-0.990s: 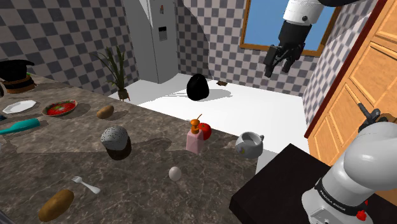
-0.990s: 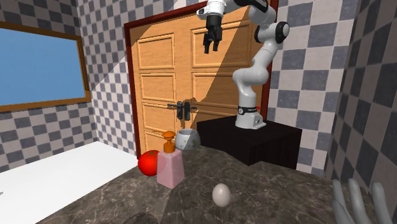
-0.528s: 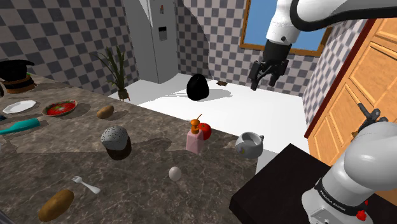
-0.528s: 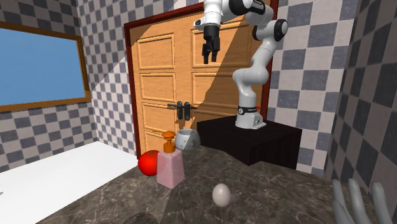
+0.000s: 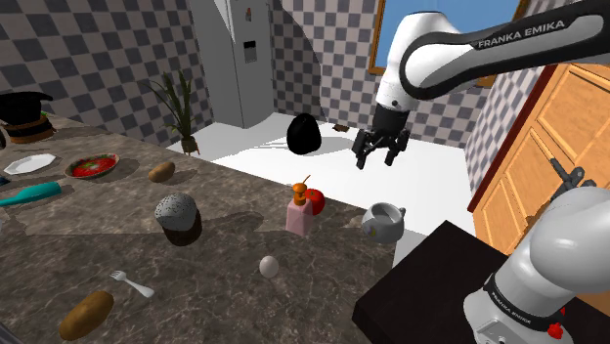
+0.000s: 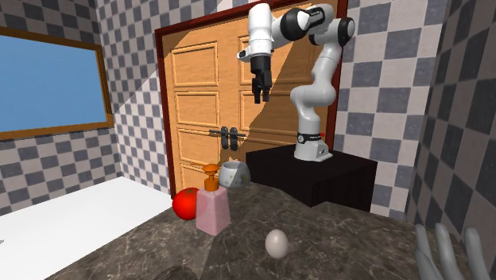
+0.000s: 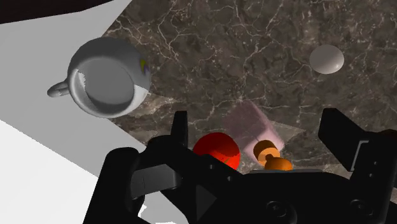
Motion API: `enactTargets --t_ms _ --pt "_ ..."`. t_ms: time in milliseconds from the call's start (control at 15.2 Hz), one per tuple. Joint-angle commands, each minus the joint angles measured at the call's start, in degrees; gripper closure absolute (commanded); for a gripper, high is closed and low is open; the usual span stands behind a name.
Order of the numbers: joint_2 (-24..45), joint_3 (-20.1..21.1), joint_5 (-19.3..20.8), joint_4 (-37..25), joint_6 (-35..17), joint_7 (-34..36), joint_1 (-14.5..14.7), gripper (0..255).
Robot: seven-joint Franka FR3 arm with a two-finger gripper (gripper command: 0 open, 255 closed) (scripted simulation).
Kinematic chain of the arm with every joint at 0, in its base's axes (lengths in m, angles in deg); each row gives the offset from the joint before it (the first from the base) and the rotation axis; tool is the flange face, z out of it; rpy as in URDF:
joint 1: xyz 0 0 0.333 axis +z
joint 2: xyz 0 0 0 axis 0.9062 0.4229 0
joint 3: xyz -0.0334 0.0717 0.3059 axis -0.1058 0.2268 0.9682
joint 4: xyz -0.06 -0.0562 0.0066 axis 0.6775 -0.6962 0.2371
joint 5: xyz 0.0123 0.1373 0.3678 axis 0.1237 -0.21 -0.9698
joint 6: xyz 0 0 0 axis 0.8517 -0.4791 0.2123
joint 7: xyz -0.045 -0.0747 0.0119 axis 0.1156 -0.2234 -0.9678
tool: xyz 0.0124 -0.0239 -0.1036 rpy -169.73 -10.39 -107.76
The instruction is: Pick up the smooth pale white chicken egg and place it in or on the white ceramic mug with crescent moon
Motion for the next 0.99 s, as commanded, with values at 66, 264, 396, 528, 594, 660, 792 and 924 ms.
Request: enactTargets --t_ms 66,264,396,528,594,660,792,924 --pt "4.6 1.0 -2.8 1.1 -5.3 1.5 0.8 0" --pt "10.2 2.0 -5.6 1.3 -10.7 2.6 1.7 0" --pt "14.3 2.7 -7.6 1.0 -14.3 3.1 2.4 0" --pt "18.5 3.3 -9.6 0.4 -17.8 3.5 3.0 0" --pt "20.7 3.6 -10.7 0.0 -19.4 3.6 3.4 0" --pt "22.9 3.8 -11.7 -0.6 -21.0 3.6 3.8 0" --pt "27.4 4.4 -13.9 -1.9 -24.1 3.6 4.4 0" --pt "32.0 5.0 -16.2 -3.6 -27.0 3.4 5.1 0"
